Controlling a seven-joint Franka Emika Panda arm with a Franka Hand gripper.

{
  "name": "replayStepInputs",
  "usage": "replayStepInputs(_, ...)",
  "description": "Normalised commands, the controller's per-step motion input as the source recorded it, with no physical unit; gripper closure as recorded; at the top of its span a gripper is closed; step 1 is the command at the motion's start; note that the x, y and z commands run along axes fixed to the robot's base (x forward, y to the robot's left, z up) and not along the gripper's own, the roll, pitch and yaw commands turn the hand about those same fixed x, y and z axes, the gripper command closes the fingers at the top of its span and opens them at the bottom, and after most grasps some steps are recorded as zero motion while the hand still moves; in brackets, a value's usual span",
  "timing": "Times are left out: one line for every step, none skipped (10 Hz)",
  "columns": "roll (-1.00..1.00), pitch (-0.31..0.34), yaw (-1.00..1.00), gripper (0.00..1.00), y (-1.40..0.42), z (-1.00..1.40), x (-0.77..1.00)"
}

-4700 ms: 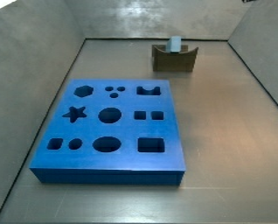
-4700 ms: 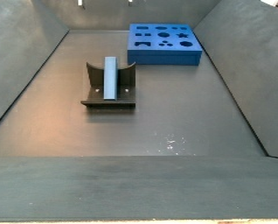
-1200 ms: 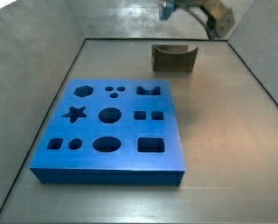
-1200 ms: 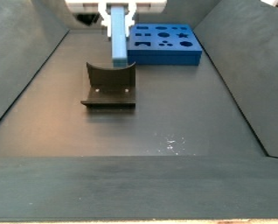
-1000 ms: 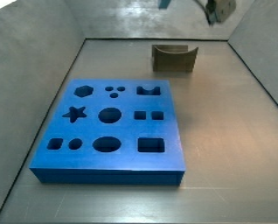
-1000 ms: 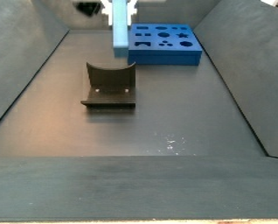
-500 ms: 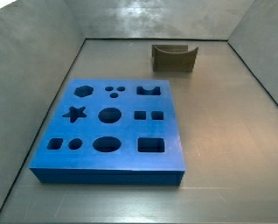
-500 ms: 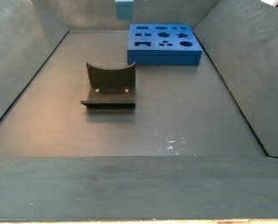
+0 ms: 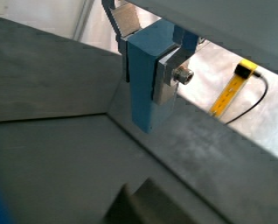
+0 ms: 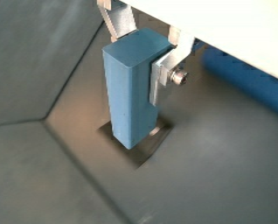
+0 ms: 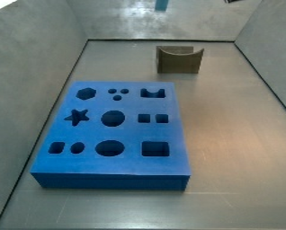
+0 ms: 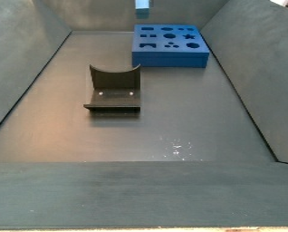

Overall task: Pick up the rectangle object. Move up. Place the rectangle object on the fixture. Regrasp the rectangle object. Move to above the board. Insert the rectangle object.
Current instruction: Move to above the board.

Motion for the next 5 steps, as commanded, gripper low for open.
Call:
replayStepInputs(-1.00, 0.028, -0.07, 1.00, -1.00, -0.18, -0.28)
replayStepInputs(-1.00, 0.032, -0.06, 1.00, -1.00, -0.17, -0.28)
replayStepInputs(-1.00, 0.033, -0.06, 1.00, -1.00, -0.17, -0.29)
replayStepInputs(-1.00, 0.034, -0.05, 1.00, -1.00, -0.17, -0.30)
replayStepInputs(-1.00, 0.036, -0.05, 1.00, -0.84, -0.14, -0.25)
